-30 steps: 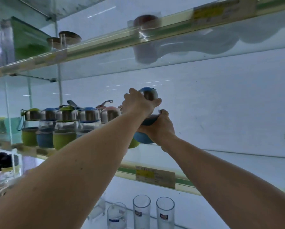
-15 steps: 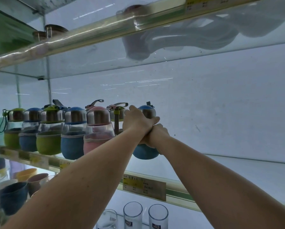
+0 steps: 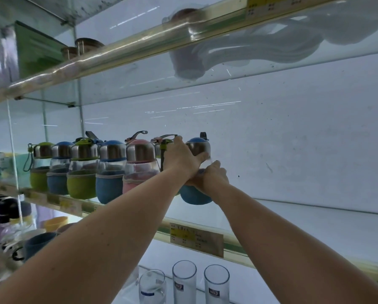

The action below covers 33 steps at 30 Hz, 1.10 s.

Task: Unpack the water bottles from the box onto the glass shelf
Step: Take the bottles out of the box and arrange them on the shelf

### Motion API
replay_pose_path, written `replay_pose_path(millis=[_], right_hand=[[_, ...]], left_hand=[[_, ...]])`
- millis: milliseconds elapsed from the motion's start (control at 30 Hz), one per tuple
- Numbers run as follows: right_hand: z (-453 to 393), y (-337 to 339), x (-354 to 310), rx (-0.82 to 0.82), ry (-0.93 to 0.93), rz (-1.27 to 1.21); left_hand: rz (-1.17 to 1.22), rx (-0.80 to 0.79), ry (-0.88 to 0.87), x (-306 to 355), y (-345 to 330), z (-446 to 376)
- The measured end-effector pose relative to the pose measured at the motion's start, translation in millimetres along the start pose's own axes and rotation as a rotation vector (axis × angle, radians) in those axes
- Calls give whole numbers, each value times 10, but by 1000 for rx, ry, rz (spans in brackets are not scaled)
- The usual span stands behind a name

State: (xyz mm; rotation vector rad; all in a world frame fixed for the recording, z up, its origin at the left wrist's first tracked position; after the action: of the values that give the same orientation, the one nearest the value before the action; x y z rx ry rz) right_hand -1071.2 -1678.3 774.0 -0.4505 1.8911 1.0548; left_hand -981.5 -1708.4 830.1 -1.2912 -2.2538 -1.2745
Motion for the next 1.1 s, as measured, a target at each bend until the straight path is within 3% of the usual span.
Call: replay_pose_path(millis=[67, 167, 300, 500, 633, 933, 1100], right_hand=[[51, 102, -88, 83, 55, -58], [228, 323, -355, 263, 278, -53], [547, 226, -840, 254, 514, -16], [1048, -615, -1379, -33, 657, -75], [1319, -1430, -1383, -296, 650, 21], [2039, -3053, -894, -741, 499, -22], [2593, -4045, -143, -971, 364, 106]], left_hand=[[-7, 44, -43, 55, 193, 57], [-3, 112, -65, 76, 560, 125], [-21, 212, -18, -101, 1084, 230], [-131, 272, 157, -789, 1684, 562], [-201, 257, 321, -1461, 1939, 969], [-311, 209, 717, -2878, 2258, 2167], [-233, 67, 1035, -3799, 2113, 3065]])
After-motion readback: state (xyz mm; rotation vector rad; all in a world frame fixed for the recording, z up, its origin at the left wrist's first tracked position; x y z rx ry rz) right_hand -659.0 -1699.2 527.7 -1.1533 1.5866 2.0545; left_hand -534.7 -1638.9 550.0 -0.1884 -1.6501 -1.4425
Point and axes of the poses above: each hand's wrist, its own z-axis away from the middle knuckle, its own y-axis out of the back of the hand, x = y × z, the point moved 7 cm from there along -z, towards the middle knuckle, and after that the axes turned 3 degrees about -z, right-handed, at the moved point
